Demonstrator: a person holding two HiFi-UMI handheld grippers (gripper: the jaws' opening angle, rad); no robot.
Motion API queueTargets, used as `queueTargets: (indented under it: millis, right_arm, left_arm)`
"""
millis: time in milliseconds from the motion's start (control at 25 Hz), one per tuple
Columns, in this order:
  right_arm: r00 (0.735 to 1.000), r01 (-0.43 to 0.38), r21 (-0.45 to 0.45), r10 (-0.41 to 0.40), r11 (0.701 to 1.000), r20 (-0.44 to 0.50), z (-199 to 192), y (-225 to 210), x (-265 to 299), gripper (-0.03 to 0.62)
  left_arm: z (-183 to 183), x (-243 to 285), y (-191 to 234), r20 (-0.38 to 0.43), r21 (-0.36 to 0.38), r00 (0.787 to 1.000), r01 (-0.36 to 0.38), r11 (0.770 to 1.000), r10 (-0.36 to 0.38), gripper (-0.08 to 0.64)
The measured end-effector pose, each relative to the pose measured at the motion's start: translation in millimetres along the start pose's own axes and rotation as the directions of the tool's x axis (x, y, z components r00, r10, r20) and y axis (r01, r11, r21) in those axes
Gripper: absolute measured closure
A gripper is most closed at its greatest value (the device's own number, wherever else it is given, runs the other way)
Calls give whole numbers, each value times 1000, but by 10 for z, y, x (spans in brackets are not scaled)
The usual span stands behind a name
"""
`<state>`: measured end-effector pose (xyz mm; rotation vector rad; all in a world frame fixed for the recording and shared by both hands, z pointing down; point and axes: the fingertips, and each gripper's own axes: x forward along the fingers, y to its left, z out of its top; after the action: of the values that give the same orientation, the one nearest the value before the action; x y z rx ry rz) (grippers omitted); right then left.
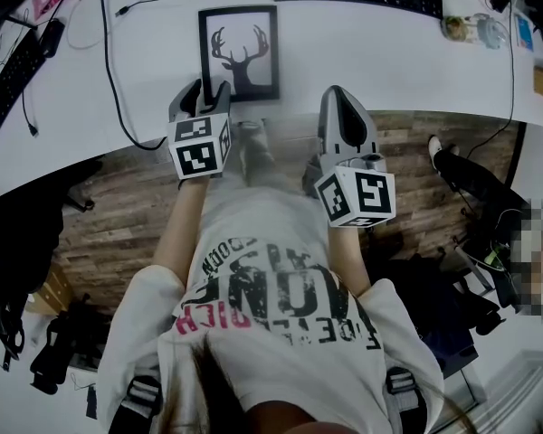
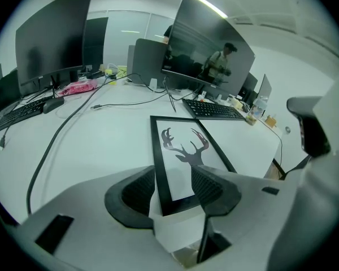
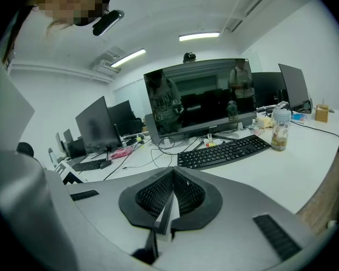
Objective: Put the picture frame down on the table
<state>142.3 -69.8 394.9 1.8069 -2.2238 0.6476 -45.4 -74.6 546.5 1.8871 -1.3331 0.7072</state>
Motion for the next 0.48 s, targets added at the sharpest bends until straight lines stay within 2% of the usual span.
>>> queueTargets:
  millis: [240,480]
  right_arm:
    - [1000,5,-1,-5,1000,16,56,18,-36,592]
    - [999,5,-1,-5,1000,40,138,56,-41,592]
  left_arm:
    - [102,-75,11,33,8,999,-3,1000,3,403]
    - [252,-161,36,84,7,996,-9,1000,8,499]
